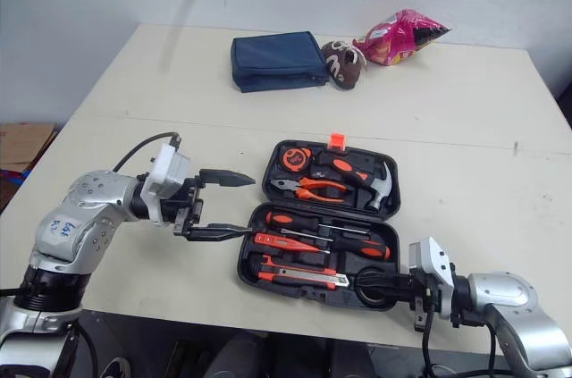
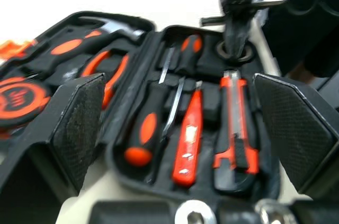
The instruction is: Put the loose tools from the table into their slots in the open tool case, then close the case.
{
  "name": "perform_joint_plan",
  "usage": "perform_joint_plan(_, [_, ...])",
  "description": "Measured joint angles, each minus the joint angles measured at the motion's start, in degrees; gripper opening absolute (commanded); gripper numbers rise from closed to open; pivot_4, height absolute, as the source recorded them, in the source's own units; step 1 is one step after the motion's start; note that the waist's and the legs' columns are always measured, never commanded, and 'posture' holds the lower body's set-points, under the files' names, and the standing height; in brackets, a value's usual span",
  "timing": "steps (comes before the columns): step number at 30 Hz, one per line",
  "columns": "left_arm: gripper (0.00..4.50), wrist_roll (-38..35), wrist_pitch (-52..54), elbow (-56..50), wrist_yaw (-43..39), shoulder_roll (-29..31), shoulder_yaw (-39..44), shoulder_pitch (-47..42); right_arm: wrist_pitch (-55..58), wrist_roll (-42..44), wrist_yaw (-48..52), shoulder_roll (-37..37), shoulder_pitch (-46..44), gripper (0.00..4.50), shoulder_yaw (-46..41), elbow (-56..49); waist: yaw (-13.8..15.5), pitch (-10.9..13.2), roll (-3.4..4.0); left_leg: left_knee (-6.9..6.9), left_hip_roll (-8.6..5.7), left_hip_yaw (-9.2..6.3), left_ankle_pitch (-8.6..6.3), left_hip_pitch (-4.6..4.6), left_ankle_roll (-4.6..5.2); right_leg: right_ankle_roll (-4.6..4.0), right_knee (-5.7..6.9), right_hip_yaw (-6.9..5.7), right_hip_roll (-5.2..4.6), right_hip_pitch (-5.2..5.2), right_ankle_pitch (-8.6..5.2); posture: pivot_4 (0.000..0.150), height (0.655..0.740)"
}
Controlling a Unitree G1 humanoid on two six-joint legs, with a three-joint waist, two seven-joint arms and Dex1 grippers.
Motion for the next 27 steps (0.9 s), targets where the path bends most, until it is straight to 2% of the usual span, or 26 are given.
perform_joint_plan(5, [4.50,4.4,-4.8,7.3,3.2,-0.9,1.2,-1.9,8.3,8.5,-4.0,-6.0,-1.8,0.09,-12.6,-7.4,0.0,0.0,0.00,-0.03,0.01,-0.01,0.00,-0.03,-0.01,0.00,0.17,-0.07,0.04,-0.02,0.00,0.150,0.7400])
perform_joint_plan(6, [4.25,5.1,-5.3,8.7,3.9,-1.4,1.1,-2.2,9.3,9.2,-4.2,-6.7,-1.9,0.03,-14.0,-7.4,0.0,0.0,0.00,-0.04,0.01,-0.02,0.00,-0.07,0.00,0.00,0.16,-0.10,0.04,-0.02,0.00,0.150,0.7400])
perform_joint_plan(9, [3.27,8.2,-6.0,12.9,7.3,-2.5,0.9,-3.4,10.0,8.1,-5.5,-7.3,-3.4,0.00,-15.6,-5.3,0.2,0.0,-0.02,0.00,-0.06,-0.06,0.03,-0.18,0.05,0.03,0.17,-0.20,0.01,-0.06,0.02,0.150,0.7400])
perform_joint_plan(14, [0.85,12.8,-5.5,17.0,9.5,-3.4,-1.2,-4.2,7.0,-1.2,-7.3,-8.7,-4.7,0.00,-14.0,3.4,0.1,0.0,-0.02,-0.01,-0.19,-0.05,0.09,-0.32,0.15,0.09,0.21,-0.21,-0.02,-0.20,0.05,0.150,0.7400])
perform_joint_plan(16, [0.02,13.9,-4.8,17.6,9.7,-4.6,-2.7,-4.4,5.6,-5.2,-8.3,-8.9,-5.4,0.00,-11.3,5.9,0.0,0.0,-0.01,-0.01,-0.21,-0.04,0.10,-0.34,0.18,0.10,0.26,-0.26,-0.01,-0.24,0.05,0.150,0.7400])
perform_joint_plan(21, [0.02,18.1,-4.7,20.1,13.5,-9.1,-6.3,-5.0,4.7,-10.9,-12.0,-4.8,-10.1,0.00,-3.8,8.0,0.0,0.0,-0.02,0.06,-0.22,-0.03,0.16,-0.48,0.15,0.10,0.40,-0.53,-0.01,-0.41,0.05,0.150,0.7400])
perform_joint_plan(24, [0.02,19.4,-3.3,20.1,13.3,-9.1,-8.1,-5.0,5.4,-12.9,-13.6,-3.4,-12.1,0.00,-0.5,8.8,-0.1,0.0,-0.02,0.19,-0.27,0.12,0.18,-0.85,0.13,0.10,0.77,-0.52,0.02,-1.01,0.05,0.150,0.7400])
perform_joint_plan(27, [0.02,19.9,-2.5,20.0,12.7,-9.6,-8.7,-5.3,6.4,-13.9,-14.4,-2.4,-14.8,0.00,1.1,9.5,-0.1,0.0,-0.02,0.24,-0.27,0.18,0.20,-0.84,0.16,0.10,0.83,-0.51,0.03,-1.03,0.05,0.150,0.7400])
